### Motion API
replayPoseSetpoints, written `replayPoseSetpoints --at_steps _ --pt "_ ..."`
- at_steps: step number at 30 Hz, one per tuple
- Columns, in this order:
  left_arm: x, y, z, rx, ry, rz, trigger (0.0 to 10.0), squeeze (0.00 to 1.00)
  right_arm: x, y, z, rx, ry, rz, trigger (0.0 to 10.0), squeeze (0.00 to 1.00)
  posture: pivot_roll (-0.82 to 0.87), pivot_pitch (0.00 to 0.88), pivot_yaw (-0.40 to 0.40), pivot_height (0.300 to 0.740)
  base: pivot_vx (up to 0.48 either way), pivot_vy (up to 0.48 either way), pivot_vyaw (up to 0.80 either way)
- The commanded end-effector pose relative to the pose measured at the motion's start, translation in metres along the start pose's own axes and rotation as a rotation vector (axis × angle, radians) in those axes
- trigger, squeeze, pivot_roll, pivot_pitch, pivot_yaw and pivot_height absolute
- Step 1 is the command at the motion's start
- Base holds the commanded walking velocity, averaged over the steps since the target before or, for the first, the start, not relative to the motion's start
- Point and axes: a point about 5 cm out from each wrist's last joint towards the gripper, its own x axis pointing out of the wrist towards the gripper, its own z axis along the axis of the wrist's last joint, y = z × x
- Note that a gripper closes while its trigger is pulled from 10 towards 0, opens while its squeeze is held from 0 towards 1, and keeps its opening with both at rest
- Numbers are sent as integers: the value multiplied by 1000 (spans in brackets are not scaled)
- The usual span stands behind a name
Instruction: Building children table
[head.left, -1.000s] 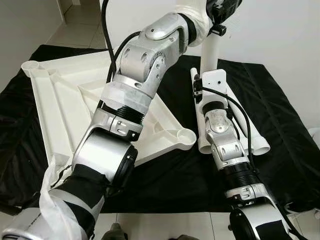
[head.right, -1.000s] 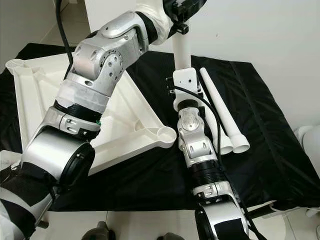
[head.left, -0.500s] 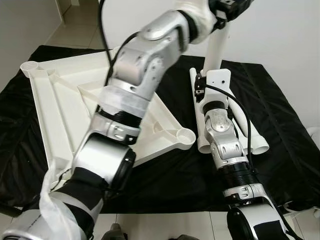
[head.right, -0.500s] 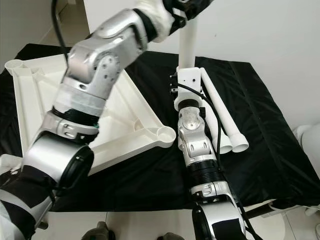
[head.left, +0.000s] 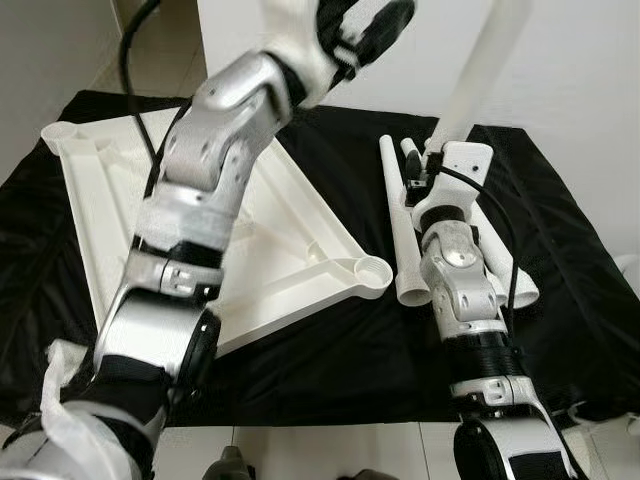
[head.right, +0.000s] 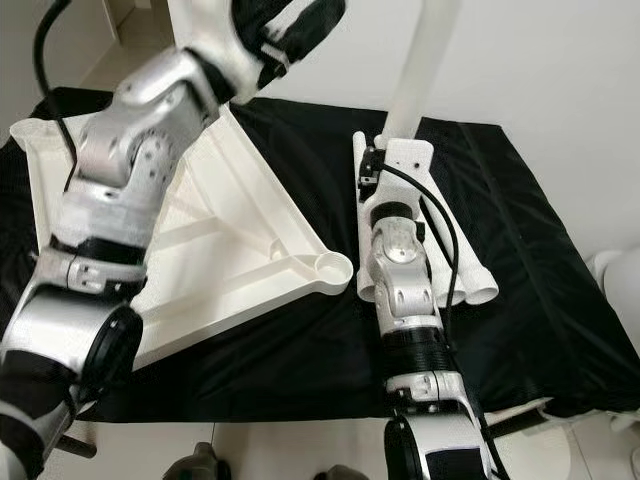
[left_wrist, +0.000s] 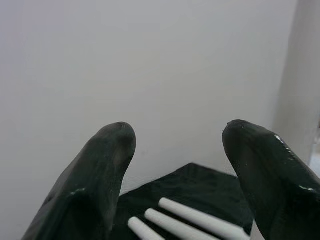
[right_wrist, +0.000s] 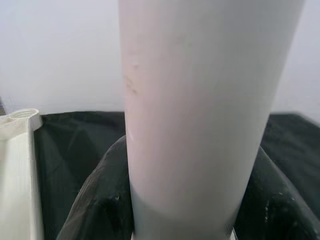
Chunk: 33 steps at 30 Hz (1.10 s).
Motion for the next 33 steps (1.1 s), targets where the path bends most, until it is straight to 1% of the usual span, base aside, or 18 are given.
replayPoseSetpoints --at_steps 1,4,6,8,10,11,16,17,19,22,23,25,26,27,28,29,30,33 --pt "2 -11 7 49 -31 -119 10000 0 -1 -4 2 26 -3 -10 10000 0 60 0 -52 740 0 0 0" --pt "-12 -6 -9 28 32 -157 10000 0 -8 -9 -4 42 17 -6 10000 0 60 0 -53 740 0 0 0" --pt "-12 -6 -9 28 32 -157 10000 0 -8 -9 -4 42 17 -6 10000 0 60 0 -53 740 0 0 0" --pt "-20 -5 -14 42 38 -190 10000 0 -12 -9 -8 39 27 4 10000 0 60 0 -54 740 0 0 0" --pt "-23 -4 -17 53 43 -203 10000 0 -13 -9 -9 36 31 14 10000 0 60 0 -54 740 0 0 0" --pt "-31 -5 -22 62 66 -244 10000 0 -17 -7 -12 28 38 52 10000 0 64 0 -56 740 0 0 0" --pt "-39 -7 -27 68 92 -289 10000 0 -22 -4 -14 18 45 96 10000 0 64 0 -56 740 0 0 0" --pt "-45 -11 -32 74 116 -330 10000 0 -24 -1 -15 18 48 132 10000 0 67 0 -57 740 0 0 0" --pt "-45 -11 -32 74 116 -330 10000 0 -24 -1 -15 18 48 132 10000 0 67 0 -57 740 0 0 0" --pt "-64 -28 -48 47 178 -441 10000 0 -31 11 -15 11 34 237 10000 0 69 0 -53 740 0 0 0" --pt "-64 -28 -48 47 178 -441 10000 0 -31 11 -15 11 34 237 10000 0 69 0 -53 740 0 0 0" --pt "-70 -25 -58 -2 207 -393 10000 0 -34 14 -16 -5 36 265 10000 0 70 0 -52 740 0 0 0" --pt "-70 -25 -58 -2 207 -393 10000 0 -34 14 -16 -5 36 265 10000 0 70 0 -52 740 0 0 0" --pt "-71 -21 -62 -25 219 -347 10000 0 -34 15 -17 -12 37 267 10000 0 69 0 -50 740 0 0 0" --pt "-71 -21 -62 -25 219 -347 10000 0 -34 15 -17 -12 37 267 10000 0 69 0 -50 740 0 0 0" --pt "-73 -16 -67 -43 237 -306 10000 0 -35 14 -17 -14 39 268 10000 0 69 0 -50 740 0 0 0" --pt "-74 -12 -73 -46 260 -273 10000 0 -35 14 -17 -12 39 268 10000 0 69 0 -50 740 0 0 0" --pt "-81 -11 -81 -44 295 -259 10000 0 -35 14 -17 -10 40 269 10000 0 70 0 -51 740 0 0 0"
